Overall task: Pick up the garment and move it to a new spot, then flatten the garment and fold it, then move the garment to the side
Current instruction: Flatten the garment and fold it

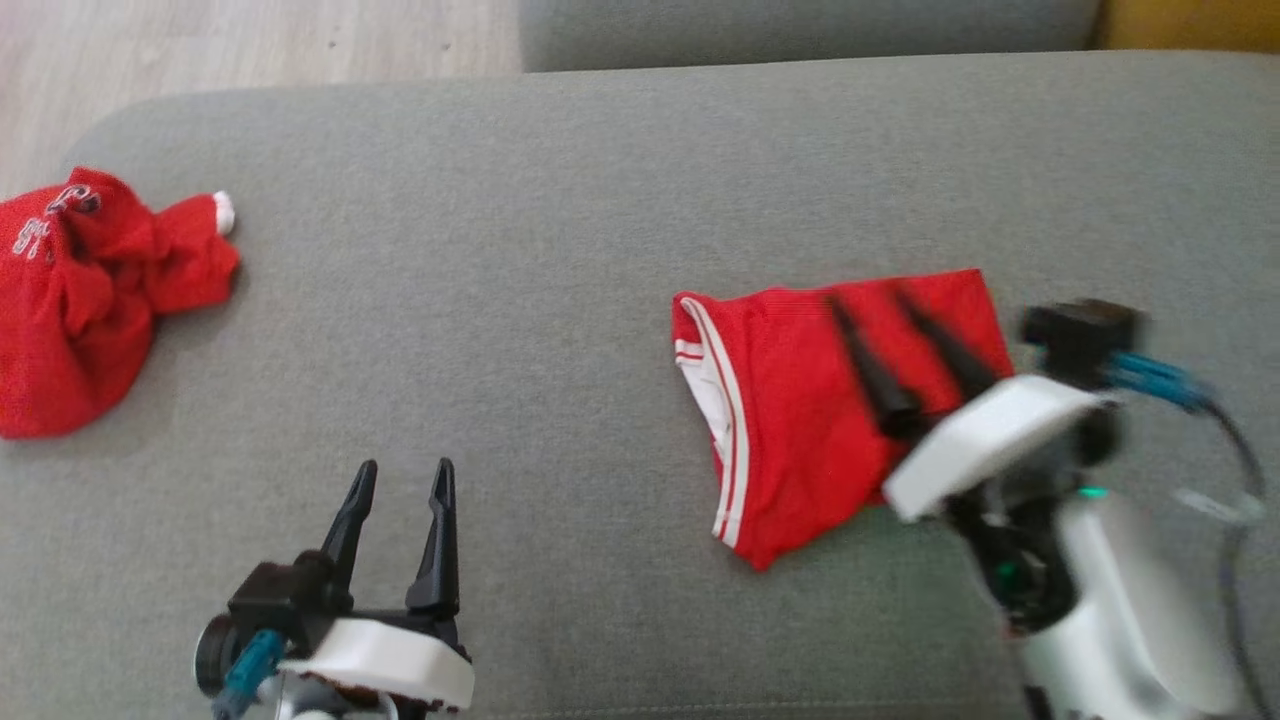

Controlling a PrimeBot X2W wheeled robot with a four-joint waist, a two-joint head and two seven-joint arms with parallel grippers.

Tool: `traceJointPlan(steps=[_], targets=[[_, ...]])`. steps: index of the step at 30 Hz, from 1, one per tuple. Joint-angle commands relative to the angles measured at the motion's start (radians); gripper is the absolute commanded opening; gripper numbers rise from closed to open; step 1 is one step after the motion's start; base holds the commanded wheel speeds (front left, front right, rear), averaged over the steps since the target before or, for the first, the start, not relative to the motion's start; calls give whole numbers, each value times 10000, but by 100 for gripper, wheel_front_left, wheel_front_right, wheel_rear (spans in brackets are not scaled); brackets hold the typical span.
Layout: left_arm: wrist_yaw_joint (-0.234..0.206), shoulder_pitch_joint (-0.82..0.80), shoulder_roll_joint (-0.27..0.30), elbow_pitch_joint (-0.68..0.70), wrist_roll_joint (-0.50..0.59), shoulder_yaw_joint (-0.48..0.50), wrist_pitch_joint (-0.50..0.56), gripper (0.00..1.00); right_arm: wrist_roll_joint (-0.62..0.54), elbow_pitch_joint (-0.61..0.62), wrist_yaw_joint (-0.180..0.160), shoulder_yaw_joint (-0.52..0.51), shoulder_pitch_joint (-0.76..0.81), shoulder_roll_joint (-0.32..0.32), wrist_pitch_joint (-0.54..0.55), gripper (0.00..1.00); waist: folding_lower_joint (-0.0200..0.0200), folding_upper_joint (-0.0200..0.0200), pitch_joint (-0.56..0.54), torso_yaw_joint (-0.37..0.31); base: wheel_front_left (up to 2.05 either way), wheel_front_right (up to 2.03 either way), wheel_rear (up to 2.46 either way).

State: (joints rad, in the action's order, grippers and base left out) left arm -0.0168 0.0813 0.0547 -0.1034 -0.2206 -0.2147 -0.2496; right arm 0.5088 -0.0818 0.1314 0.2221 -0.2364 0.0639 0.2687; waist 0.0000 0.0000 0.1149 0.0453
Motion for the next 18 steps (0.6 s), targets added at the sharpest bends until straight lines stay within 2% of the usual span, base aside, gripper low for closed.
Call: traceJointPlan(steps=[1,4,7,12,18], targets=[[2,-187,-45,359,120,344,-122,100,-317,480,-7,46,-56,-134,-193,100,0,0,-51,-87,0,0,0],[45,-193,-45,456,257,452,-122,100,-1671,859,-7,-674,372,15,-1083,100,0,0,-101,-239,0,0,0],[120,-179,-45,451,426,537,-122,100,-3162,839,-7,-1130,740,574,-2102,100,0,0,-194,-328,0,0,0],[286,-104,-45,199,672,764,-122,100,-3934,167,-7,-1925,1511,786,-3652,100,0,0,-458,-310,0,0,0],[394,187,-45,-213,768,1104,-122,100,-4107,-677,-7,-2246,2472,836,-4611,100,0,0,-832,-153,0,0,0]])
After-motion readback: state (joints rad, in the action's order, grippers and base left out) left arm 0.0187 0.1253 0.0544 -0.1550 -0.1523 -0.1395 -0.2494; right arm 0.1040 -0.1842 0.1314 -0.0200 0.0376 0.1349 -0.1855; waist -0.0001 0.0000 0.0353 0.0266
